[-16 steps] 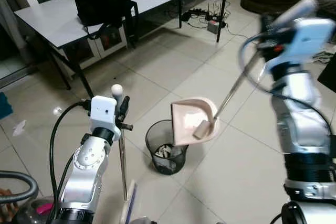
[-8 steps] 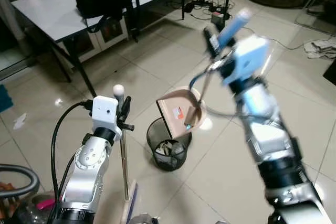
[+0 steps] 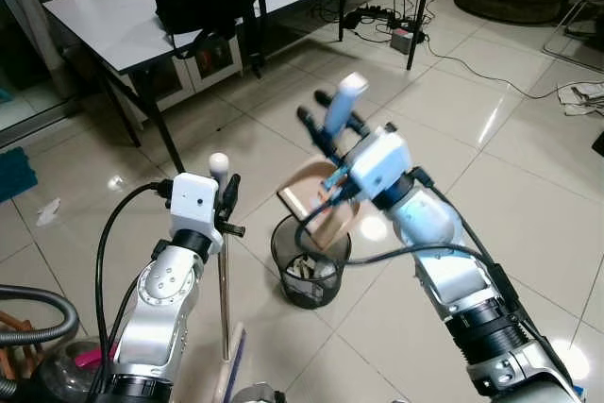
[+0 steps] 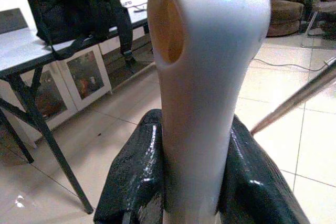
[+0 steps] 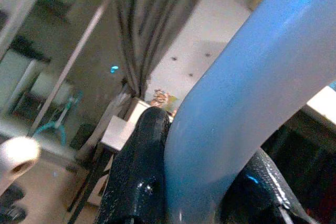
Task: Sweep floor
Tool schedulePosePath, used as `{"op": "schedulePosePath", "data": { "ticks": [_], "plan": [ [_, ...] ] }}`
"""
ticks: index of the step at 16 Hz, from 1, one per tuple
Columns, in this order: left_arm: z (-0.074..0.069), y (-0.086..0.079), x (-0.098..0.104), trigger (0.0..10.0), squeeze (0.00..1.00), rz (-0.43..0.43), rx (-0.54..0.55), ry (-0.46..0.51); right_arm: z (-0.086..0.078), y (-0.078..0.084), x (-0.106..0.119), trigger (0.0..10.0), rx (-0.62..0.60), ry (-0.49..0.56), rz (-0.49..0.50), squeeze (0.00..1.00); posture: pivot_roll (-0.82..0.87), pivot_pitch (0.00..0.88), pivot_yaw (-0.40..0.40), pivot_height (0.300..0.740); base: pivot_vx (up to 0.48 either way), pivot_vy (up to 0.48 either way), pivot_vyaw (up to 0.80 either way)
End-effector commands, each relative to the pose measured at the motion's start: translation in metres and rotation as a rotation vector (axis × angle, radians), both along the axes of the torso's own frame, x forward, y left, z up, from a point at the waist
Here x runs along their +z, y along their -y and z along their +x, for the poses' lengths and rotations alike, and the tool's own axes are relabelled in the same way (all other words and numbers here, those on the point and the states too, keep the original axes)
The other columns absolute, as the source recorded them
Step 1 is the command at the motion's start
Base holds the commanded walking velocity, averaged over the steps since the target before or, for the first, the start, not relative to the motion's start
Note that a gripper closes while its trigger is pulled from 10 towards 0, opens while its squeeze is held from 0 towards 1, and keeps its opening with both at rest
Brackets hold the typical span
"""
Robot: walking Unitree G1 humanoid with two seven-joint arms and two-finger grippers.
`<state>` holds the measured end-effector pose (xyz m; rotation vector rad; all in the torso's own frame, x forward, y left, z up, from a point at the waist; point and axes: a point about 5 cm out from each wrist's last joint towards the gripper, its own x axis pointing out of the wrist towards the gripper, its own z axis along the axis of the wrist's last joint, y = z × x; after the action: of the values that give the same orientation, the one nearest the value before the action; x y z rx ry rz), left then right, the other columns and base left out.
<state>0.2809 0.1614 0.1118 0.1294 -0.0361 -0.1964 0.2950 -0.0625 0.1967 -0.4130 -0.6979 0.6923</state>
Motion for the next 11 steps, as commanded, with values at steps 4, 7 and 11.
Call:
{"op": "schedulePosePath", "data": {
  "ticks": [4, 7, 11],
  "plan": [
    [0.003, 0.001, 0.006, 10.0, 0.00, 0.035, -0.029, 0.033, 0.001, 0.008, 0.015, 10.0, -0.038, 0.111, -0.033, 0.00, 0.01, 0.015, 0.087, 0.740, 0.000, 0.000, 0.00],
    [0.005, 0.005, 0.005, 10.0, 0.00, 0.035, -0.061, 0.021, 0.017, 0.057, 0.055, 10.0, -0.301, 0.121, 0.217, 0.00, 0.01, 0.013, 0.086, 0.740, 0.000, 0.000, 0.00],
    [0.001, 0.010, 0.001, 10.0, 0.00, 0.021, -0.139, -0.021, 0.021, 0.169, 0.073, 10.0, -0.866, 0.035, 0.538, 0.00, -0.01, 0.016, 0.091, 0.740, 0.000, 0.000, 0.00]
  ]
}}
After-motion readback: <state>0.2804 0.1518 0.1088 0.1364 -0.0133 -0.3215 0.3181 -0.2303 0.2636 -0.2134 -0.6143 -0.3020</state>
